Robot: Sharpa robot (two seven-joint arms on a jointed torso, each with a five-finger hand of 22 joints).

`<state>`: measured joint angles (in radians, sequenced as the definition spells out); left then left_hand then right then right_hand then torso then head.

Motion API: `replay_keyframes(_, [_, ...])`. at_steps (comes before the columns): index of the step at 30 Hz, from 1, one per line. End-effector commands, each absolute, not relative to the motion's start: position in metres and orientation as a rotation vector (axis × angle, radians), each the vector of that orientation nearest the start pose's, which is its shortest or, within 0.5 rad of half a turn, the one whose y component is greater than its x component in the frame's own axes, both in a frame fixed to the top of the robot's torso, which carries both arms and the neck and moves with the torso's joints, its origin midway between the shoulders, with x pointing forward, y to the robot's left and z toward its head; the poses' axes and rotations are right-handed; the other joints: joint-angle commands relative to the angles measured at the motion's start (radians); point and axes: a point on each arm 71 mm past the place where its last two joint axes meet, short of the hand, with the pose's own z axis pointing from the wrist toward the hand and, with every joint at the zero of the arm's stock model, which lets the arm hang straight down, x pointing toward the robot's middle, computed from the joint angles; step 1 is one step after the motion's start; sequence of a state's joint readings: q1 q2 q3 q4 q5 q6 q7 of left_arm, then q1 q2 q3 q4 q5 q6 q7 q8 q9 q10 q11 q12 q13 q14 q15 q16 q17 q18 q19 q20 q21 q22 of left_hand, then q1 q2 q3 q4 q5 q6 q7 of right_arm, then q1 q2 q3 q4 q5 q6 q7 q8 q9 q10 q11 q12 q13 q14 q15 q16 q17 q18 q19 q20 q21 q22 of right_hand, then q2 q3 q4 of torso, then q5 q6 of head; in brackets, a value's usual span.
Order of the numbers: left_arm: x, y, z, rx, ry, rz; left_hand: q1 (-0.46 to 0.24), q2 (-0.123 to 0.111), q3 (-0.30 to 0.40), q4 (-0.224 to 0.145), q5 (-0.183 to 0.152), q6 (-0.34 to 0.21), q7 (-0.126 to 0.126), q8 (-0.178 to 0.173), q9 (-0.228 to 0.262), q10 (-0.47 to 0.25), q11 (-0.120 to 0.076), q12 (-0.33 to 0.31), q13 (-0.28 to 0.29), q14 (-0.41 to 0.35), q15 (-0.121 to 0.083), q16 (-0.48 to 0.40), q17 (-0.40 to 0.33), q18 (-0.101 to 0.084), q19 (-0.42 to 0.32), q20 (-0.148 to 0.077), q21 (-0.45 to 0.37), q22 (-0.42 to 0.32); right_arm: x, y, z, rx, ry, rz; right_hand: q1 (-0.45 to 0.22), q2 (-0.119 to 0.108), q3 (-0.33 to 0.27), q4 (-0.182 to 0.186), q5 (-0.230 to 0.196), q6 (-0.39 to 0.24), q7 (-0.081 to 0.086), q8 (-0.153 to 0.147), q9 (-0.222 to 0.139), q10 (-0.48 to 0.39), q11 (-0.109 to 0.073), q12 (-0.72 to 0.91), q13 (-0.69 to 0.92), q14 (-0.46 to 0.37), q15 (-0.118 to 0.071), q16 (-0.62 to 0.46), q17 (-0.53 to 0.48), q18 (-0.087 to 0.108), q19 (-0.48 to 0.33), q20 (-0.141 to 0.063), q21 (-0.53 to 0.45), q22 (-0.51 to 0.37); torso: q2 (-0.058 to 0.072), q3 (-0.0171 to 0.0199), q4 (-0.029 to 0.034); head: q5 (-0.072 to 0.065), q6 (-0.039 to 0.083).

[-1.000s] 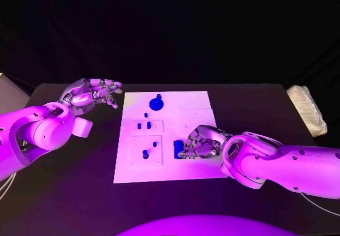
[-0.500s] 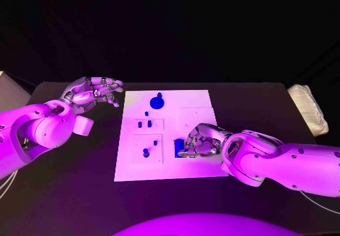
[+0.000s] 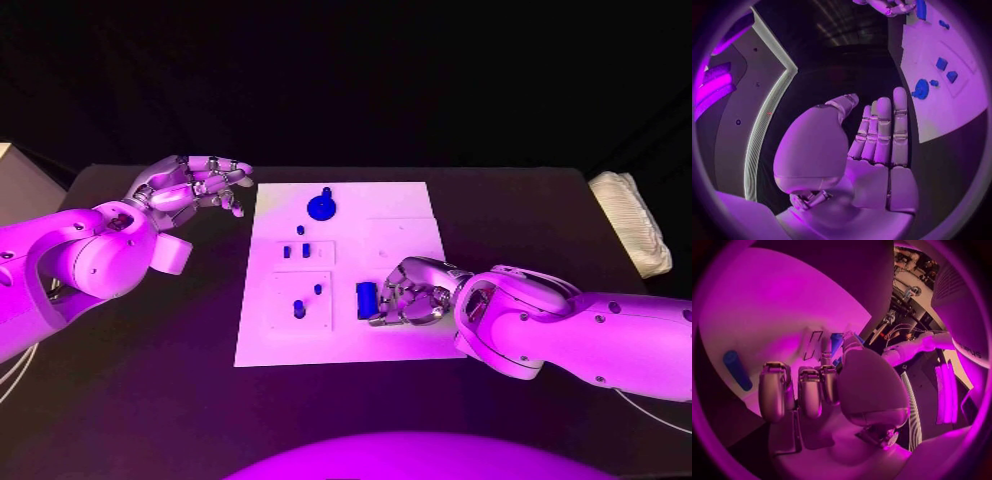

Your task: Assemble the parts on the task board

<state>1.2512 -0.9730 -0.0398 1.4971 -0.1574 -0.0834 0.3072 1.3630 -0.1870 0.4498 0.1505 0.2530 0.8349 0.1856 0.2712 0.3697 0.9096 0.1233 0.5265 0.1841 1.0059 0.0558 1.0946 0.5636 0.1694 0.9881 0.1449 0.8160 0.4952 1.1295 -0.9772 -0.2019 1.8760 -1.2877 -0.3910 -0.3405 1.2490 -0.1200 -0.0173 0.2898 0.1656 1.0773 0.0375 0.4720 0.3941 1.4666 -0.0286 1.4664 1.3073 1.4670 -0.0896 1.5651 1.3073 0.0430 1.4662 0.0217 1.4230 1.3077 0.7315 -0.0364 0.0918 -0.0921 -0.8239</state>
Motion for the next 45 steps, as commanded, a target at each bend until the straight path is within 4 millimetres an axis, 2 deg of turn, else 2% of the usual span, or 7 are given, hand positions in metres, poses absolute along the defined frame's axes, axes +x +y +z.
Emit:
replay_keyframes(1, [0.492,0.267,-0.156,-0.929,1.567,-1.552,0.003,0.009,0.002,0.004,0.004,-0.006,0.002,0.004,-0.001,-0.005,0.001,0.002,-0.001,-0.005,-0.001,0.006,0.002,0.014,0.001,0.004,-0.004,-0.001,0.373,-0.179,-0.245,0.049,1.983,0.708,0.005,-0.002,0.006,-0.001,-0.006,0.004,0.0,0.001,-0.001,0.063,-0.004,-0.005,0.208,0.103,-0.004,0.004,0.26,-0.012,0.07,-0.007,-0.003,0.199,0.0,0.0003,-0.0007,0.0,0.002])
replay_keyframes(16, [0.492,0.267,-0.157,-0.929,1.569,-1.551,0.003,0.009,0.002,0.004,0.004,-0.006,0.002,0.004,-0.001,-0.005,0.001,0.002,-0.001,-0.005,-0.001,0.006,0.002,0.014,0.001,0.004,-0.004,-0.001,0.372,-0.181,-0.243,0.063,1.949,0.715,-0.001,-0.009,0.004,0.002,-0.009,0.005,0.002,0.002,-0.002,0.062,-0.003,-0.006,0.207,0.103,-0.004,0.004,0.26,-0.012,0.07,-0.007,-0.005,0.199,0.001,-0.0006,0.0004,-0.001,0.003])
replay_keyframes(21, [0.493,0.267,-0.157,-0.929,1.567,-1.55,0.005,0.009,0.002,0.005,0.004,-0.006,0.002,0.004,-0.002,-0.005,0.001,0.003,-0.001,-0.006,-0.001,0.005,0.002,0.014,0.001,0.004,-0.004,-0.002,0.369,-0.19,-0.235,0.123,1.894,0.777,-0.004,-0.022,0.005,0.001,-0.003,-0.026,0.016,-0.015,-0.01,0.052,0.007,-0.028,0.197,0.101,0.004,-0.001,0.252,-0.007,0.064,-0.004,-0.029,0.19,-0.001,-0.0001,-0.001,-0.002,0.005])
replay_keyframes(29, [0.493,0.266,-0.157,-0.928,1.565,-1.552,0.005,0.009,0.002,0.005,0.004,-0.006,0.002,0.004,-0.002,-0.005,0.001,0.003,-0.001,-0.006,-0.001,0.005,0.002,0.014,0.001,0.004,-0.004,-0.002,0.369,-0.226,-0.211,0.285,1.831,0.893,0.052,-0.015,0.029,-0.006,0.009,-0.077,0.039,-0.042,-0.02,0.041,0.028,-0.043,0.192,0.098,0.022,-0.01,0.239,-0.002,0.055,0.012,-0.063,0.177,-0.001,-0.0009,-0.0003,-0.013,0.012])
replay_keyframes(34, [0.493,0.265,-0.157,-0.922,1.56,-1.56,0.005,0.009,0.002,0.005,0.004,-0.006,0.002,0.004,-0.002,-0.005,0.001,0.003,-0.001,-0.006,-0.001,0.005,0.002,0.014,0.001,0.004,-0.004,-0.002,0.372,-0.257,-0.207,0.309,1.828,0.818,0.094,-0.021,0.043,-0.008,0.016,-0.112,0.056,-0.078,-0.034,0.04,0.042,-0.043,0.192,0.099,0.033,-0.008,0.242,-0.002,0.057,0.021,-0.061,0.179,-0.001,-0.0013,-0.001,-0.021,0.019])
replay_keyframes(40, [0.492,0.264,-0.156,-0.913,1.549,-1.574,0.004,0.005,0.0,0.006,0.003,-0.007,0.003,0.004,-0.002,-0.005,0.002,0.003,-0.001,-0.007,0.0,0.005,0.002,0.014,0.0,0.004,-0.005,-0.002,0.372,-0.284,-0.206,0.258,1.816,0.685,0.095,-0.029,0.04,-0.004,0.012,-0.117,0.061,-0.088,-0.037,0.039,0.046,-0.046,0.191,0.098,0.037,-0.009,0.241,-0.002,0.056,0.024,-0.064,0.178,0.0,0.0013,-0.0023,-0.034,0.026])
replay_keyframes(45, [0.491,0.264,-0.156,-0.911,1.546,-1.579,0.004,0.005,0.0,0.006,0.003,-0.007,0.003,0.004,-0.002,-0.005,0.002,0.003,-0.001,-0.007,0.0,0.005,0.002,0.014,0.0,0.004,-0.005,-0.002,0.37,-0.293,-0.206,0.197,1.79,0.577,0.092,-0.036,0.036,-0.002,0.006,-0.116,0.062,-0.091,-0.038,0.037,0.048,-0.05,0.189,0.098,0.038,-0.01,0.239,-0.001,0.056,0.026,-0.066,0.178,0.001,0.0007,-0.0012,-0.047,0.025])
